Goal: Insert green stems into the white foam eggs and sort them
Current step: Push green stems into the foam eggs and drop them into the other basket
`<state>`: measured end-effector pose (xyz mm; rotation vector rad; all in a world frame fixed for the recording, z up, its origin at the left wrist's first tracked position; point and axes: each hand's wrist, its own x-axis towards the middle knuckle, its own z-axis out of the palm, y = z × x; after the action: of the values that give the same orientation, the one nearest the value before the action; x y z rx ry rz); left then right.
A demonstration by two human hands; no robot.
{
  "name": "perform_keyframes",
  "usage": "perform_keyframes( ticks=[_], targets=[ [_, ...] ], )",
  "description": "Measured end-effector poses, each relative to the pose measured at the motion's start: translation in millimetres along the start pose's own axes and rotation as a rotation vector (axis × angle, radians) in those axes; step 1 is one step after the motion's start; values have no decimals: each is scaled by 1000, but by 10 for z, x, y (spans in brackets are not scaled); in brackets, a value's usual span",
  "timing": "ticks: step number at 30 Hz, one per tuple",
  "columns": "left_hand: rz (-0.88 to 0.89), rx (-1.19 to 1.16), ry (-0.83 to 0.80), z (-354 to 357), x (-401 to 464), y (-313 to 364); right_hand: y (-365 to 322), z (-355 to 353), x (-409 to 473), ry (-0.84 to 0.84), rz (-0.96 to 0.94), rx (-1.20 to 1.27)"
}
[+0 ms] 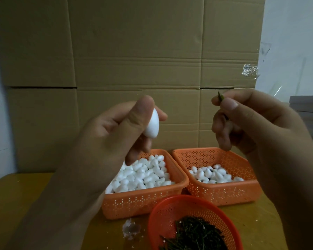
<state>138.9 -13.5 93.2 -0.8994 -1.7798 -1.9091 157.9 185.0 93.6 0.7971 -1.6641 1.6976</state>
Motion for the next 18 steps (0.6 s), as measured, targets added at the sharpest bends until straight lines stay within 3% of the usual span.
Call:
perform_keyframes(
  ticks=[4,12,18],
  targets=[
    [20,27,-5,-60,11,-42,-4,-3,2,-1,-6,-13],
    [-31,-208,-77,-77,-11,-107,-22,14,-3,9,20,-30],
    [-14,-200,-63,-83,-21,-102,-15,33,-5,-12,37,-24]
  ],
)
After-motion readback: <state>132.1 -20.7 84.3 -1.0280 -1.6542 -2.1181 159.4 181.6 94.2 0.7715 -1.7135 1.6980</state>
